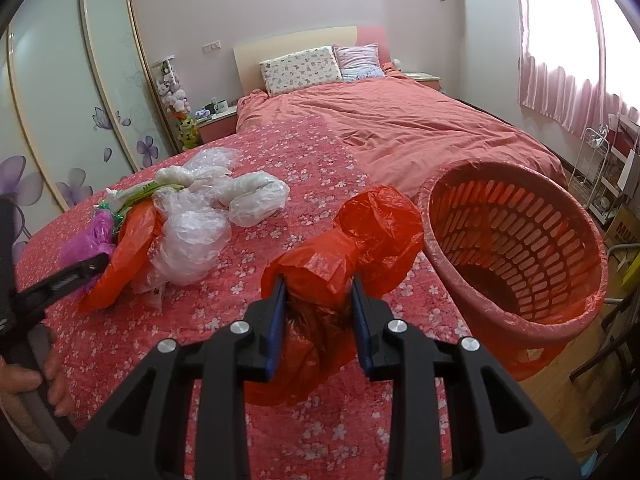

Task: Collect trash
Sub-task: 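Lift both held bags and carry them over the orange basket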

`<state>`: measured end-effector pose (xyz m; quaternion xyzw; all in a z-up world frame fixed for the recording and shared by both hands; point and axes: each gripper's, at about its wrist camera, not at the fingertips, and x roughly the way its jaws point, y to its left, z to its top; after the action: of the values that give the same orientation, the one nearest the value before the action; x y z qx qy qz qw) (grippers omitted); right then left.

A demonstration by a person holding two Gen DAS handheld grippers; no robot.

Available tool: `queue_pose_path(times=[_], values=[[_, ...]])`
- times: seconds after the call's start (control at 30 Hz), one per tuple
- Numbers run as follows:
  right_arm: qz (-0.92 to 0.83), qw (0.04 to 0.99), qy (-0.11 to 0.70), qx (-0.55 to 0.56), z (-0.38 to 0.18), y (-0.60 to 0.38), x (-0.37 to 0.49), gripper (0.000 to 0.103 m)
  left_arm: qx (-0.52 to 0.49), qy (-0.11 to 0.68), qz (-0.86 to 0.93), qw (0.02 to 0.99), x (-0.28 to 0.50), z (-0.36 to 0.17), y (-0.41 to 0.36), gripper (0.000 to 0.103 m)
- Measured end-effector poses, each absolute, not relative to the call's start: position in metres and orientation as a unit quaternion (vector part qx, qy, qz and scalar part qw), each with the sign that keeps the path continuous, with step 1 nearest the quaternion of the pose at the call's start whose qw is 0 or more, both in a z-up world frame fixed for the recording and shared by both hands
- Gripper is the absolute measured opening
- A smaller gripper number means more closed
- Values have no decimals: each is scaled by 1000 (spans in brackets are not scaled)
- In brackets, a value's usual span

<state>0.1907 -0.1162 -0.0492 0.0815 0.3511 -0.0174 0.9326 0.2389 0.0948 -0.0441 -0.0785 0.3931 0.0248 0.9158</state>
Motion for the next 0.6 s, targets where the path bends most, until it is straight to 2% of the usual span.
queue_pose_path(times=[0.43, 0.47, 0.53, 0.6], values=[[-13, 932, 352, 83, -51, -115, 188, 30, -65, 411, 12, 909, 239, -59, 81, 64], [-13, 932, 352, 83, -51, -115, 188, 30, -61, 415, 9, 908, 238, -61, 77, 63], [-13, 932, 351, 83, -51, -115, 187, 30, -56, 412, 6, 909, 238, -60, 75, 48], [-14, 933, 350, 84, -50, -115, 186, 30, -49, 409, 2, 911, 236, -58, 74, 45]])
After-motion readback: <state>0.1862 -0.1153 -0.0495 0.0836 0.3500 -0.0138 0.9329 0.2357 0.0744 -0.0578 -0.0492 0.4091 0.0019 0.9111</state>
